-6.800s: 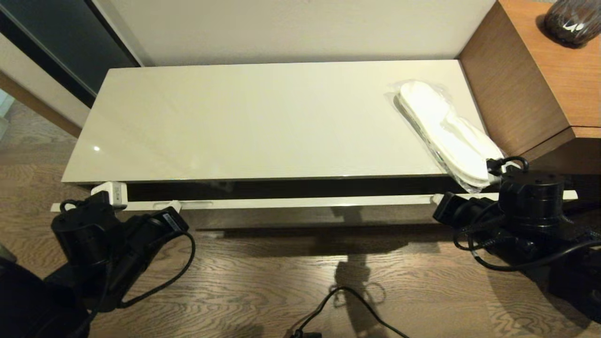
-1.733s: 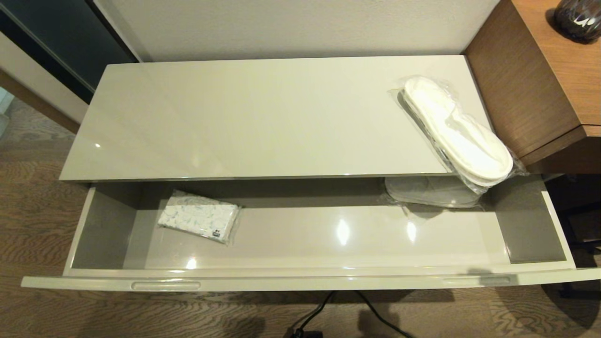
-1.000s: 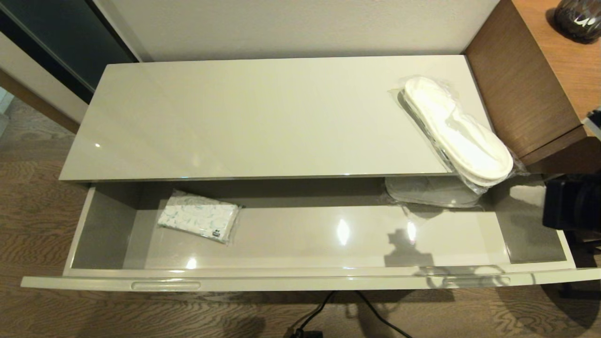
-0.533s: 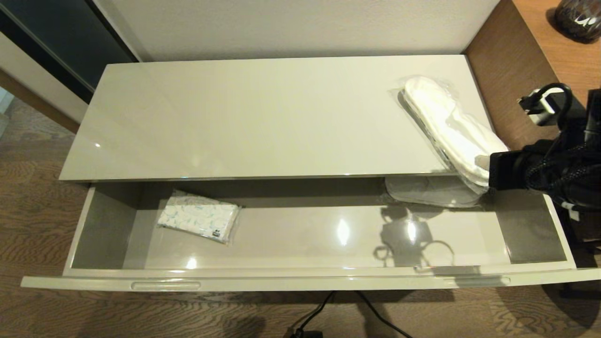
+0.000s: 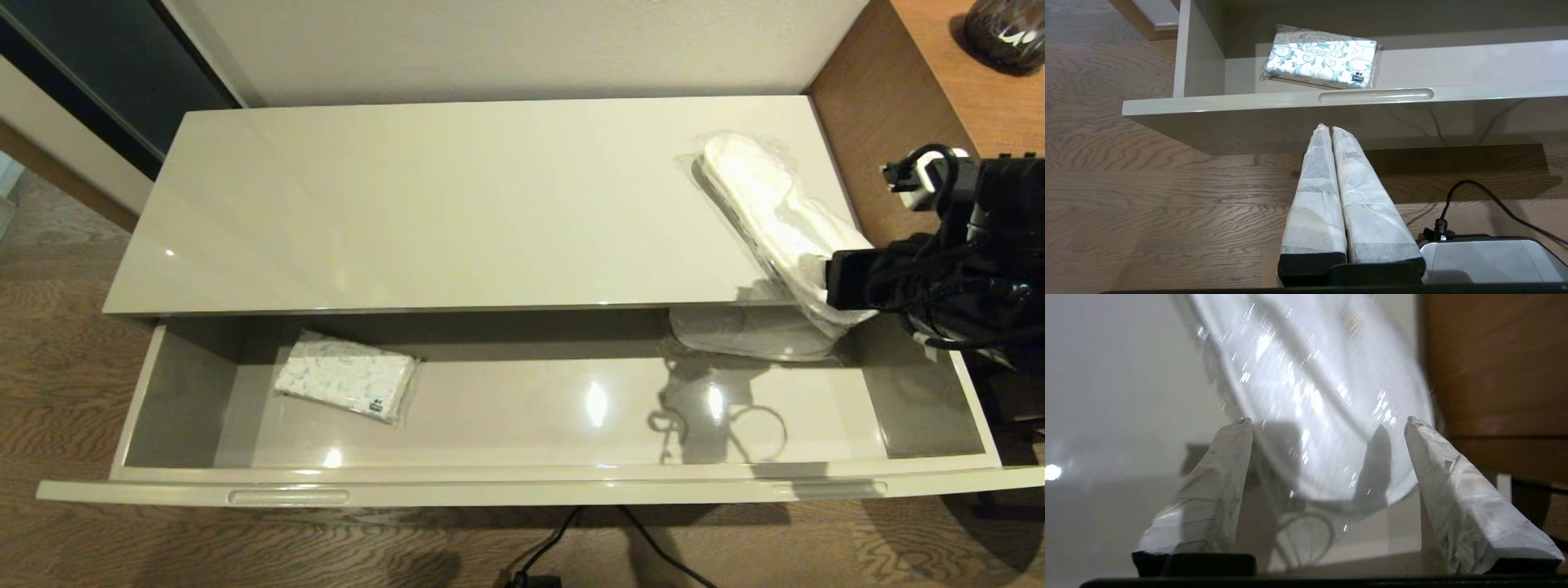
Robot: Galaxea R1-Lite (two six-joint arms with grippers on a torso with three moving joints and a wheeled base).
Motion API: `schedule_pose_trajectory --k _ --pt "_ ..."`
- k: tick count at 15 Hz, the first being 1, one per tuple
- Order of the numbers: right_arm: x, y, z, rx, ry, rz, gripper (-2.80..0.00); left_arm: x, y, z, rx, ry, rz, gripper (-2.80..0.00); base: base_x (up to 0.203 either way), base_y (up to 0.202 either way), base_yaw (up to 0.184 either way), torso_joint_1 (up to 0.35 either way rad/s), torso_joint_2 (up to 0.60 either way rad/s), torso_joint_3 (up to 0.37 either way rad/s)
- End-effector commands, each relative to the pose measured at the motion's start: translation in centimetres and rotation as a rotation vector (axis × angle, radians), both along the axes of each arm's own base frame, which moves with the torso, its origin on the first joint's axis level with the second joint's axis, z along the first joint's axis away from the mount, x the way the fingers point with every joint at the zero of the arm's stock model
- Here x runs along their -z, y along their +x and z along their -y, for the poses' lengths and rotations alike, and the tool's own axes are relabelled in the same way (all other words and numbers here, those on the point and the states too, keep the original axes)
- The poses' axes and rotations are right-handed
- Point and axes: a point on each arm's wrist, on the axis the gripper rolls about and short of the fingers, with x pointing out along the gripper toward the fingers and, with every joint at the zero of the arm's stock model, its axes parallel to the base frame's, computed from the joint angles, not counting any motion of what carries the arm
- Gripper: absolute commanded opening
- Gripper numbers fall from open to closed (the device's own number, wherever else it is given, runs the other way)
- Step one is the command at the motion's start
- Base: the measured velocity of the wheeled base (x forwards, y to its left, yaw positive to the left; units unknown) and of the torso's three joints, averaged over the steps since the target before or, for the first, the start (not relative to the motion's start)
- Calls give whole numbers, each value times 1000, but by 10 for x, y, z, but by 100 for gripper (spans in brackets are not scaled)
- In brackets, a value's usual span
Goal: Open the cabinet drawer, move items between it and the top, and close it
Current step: Take out the disposable slippers from the drawer
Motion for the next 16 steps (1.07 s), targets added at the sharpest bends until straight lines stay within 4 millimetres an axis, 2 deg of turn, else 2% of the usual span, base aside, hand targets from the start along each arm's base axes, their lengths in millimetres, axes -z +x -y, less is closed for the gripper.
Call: schedule_pose_trajectory --k 1,3,7,10,12,16 --pt "4 8 -2 19 -2 18 0 0 0 0 -1 0 -2 -280 0 0 0 0 0 0" --pt "7 19 -3 48 -9 70 0 0 0 0 -1 0 -2 -280 0 0 0 0 0 0" --pt "22 32 3 84 -9 40 0 0 0 0 -1 0 -2 -280 0 0 0 0 0 0" --pt "41 55 10 114 -5 39 0 0 0 0 -1 0 -2 -280 0 0 0 0 0 0" --pt "48 67 17 131 2 60 0 0 0 0 -1 0 -2 -280 0 0 0 0 0 0" --pt "53 70 17 116 25 36 0 0 0 0 -1 0 -2 -280 0 0 0 0 0 0"
